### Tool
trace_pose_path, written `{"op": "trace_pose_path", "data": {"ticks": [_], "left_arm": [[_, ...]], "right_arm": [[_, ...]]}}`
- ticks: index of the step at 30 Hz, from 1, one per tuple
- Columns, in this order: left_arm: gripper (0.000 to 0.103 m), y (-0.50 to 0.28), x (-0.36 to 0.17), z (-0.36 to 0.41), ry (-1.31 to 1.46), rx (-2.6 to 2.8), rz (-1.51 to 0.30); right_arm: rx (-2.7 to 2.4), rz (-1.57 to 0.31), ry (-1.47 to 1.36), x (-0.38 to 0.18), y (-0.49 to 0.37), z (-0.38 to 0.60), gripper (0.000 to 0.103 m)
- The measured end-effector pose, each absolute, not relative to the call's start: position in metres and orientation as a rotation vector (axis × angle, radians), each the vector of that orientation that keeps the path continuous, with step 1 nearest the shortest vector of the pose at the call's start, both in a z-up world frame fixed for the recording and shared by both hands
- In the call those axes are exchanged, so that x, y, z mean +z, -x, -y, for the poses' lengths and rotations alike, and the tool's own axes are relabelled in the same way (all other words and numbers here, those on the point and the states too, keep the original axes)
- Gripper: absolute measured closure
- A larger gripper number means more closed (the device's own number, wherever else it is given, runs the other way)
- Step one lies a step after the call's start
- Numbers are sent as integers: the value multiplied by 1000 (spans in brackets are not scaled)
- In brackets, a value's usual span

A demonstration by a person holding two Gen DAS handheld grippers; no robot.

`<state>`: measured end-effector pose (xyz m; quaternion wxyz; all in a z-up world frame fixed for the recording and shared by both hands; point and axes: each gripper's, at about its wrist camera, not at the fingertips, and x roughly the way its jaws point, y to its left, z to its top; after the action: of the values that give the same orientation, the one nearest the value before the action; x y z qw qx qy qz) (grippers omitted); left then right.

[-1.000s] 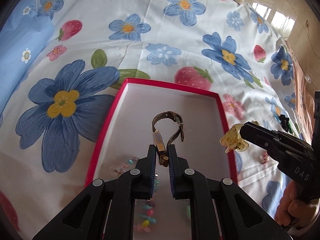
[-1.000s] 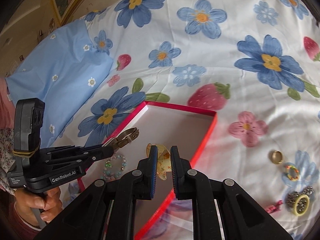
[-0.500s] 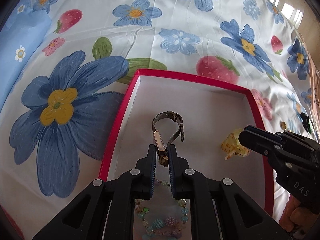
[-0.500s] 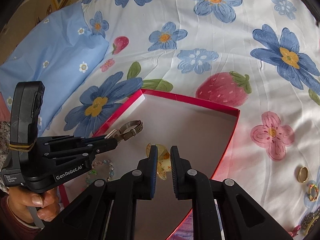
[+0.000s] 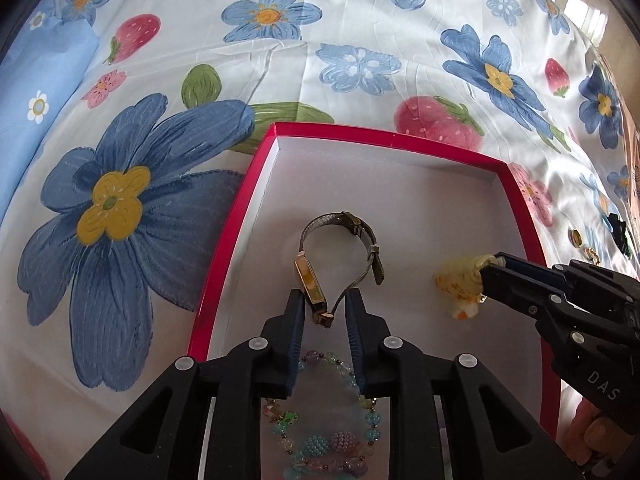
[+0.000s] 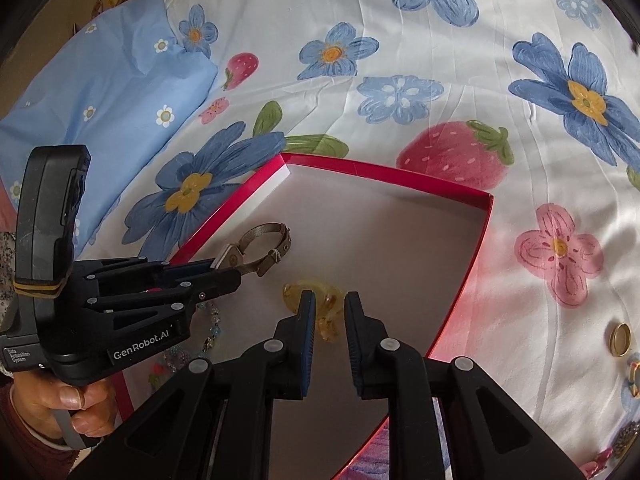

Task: Organize jewelry
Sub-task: 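Open both grippers to set the watch and claw clip in the box, then withdraw both grippers from the box toward the remaining jewelry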

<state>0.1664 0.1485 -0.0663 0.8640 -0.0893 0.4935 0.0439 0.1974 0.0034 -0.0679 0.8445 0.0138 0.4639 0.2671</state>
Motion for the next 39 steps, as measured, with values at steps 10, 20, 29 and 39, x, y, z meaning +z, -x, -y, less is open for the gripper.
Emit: {"op": "trace_pose_path", "data": {"ticks": [10,20,29,39], "left_arm": [[66,-160,-61,-149,192,103,-1034],[58,-141,-45,-148,211,110,-1015],[49,-114,-18,-133,254,89,-965],[44,-97,-1,-89,223,-11,-951]], "right_arm": [[561,-984,-46,-66,-194,1,80],[570,-966,-63,-52,-181,10,77],[536,-918,-121,-26,-158,49,67],[428,-897,-183,-15,-125,122,62]]}}
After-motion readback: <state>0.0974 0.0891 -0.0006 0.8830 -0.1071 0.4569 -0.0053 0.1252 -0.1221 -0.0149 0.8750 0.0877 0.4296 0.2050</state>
